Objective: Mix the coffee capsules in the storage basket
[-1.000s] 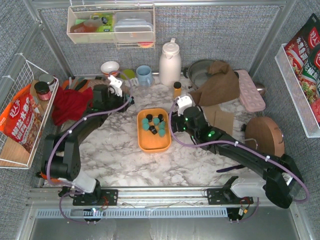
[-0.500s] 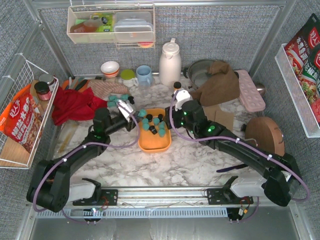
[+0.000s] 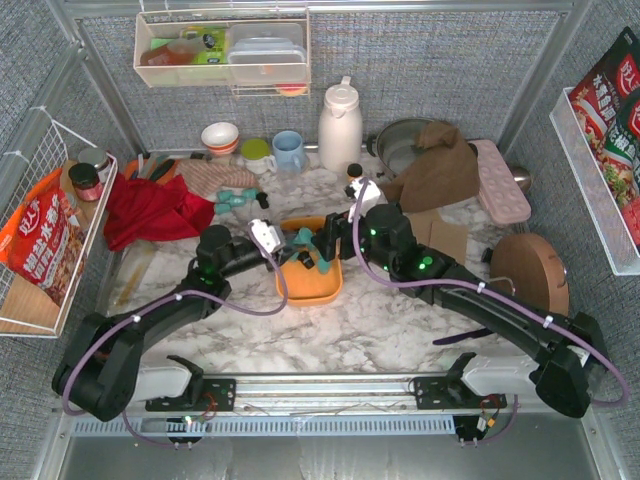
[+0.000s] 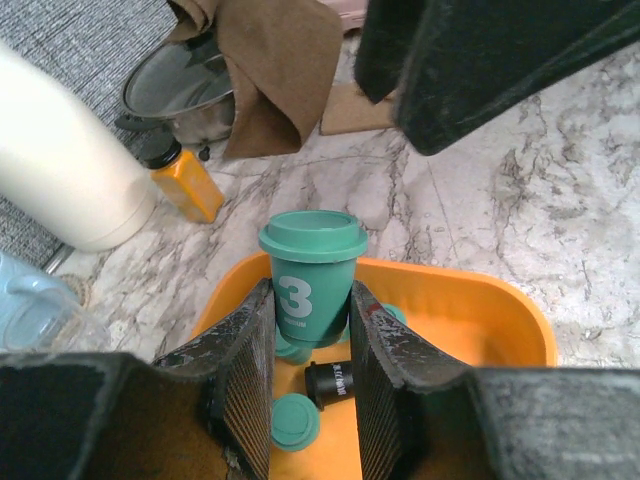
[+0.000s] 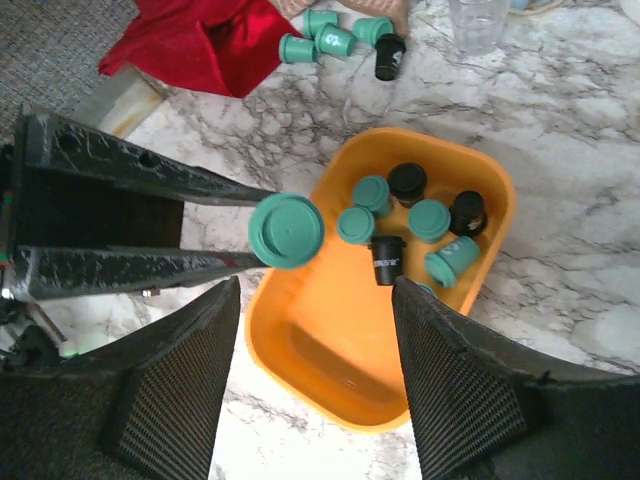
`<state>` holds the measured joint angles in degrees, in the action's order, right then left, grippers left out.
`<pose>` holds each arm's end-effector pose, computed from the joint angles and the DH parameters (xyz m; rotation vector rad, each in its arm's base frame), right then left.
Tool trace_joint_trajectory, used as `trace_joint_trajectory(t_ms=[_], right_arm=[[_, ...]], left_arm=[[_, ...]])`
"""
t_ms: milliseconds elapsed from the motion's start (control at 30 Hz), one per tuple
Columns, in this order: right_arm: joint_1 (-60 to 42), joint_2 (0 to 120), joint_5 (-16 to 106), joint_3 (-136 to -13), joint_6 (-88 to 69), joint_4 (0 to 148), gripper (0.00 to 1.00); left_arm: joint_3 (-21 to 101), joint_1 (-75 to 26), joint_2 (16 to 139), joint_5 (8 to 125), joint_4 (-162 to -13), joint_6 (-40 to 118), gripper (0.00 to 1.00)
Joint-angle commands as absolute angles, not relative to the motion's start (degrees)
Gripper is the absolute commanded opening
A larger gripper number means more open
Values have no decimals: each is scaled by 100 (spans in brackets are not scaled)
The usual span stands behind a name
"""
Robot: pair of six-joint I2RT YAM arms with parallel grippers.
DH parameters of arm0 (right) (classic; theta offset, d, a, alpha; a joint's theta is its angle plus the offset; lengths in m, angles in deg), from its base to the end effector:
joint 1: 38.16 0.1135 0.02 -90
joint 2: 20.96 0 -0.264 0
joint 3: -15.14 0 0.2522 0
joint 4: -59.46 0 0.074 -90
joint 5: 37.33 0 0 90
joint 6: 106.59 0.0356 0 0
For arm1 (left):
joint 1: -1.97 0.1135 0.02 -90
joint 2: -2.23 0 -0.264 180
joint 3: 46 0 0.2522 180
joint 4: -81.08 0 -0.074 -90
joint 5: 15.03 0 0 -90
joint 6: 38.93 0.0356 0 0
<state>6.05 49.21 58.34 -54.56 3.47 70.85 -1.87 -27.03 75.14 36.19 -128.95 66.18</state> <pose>0.2101 0.1995 0.3373 -0.3114 1.8076 0.7146 0.2211 -0.1481 0.2466 1.0661 1.1908 -0.7113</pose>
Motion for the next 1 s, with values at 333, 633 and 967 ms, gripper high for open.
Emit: trace_joint_trajectory(t_ms=[333,633,967], right_arm=[[640,5332,5333,-5803,781,6720,73],[667,5412,5325,-5733,952,6751,66],[692,5524,5170,-5733,1109,6744,56]], left_arm=[[-314,-2945,7270,3234,-13341,7022,29],[-323,-2997,7190,3261,-13341,7036,29],[-332,-3023,7206,3349,-13315,7066,29]])
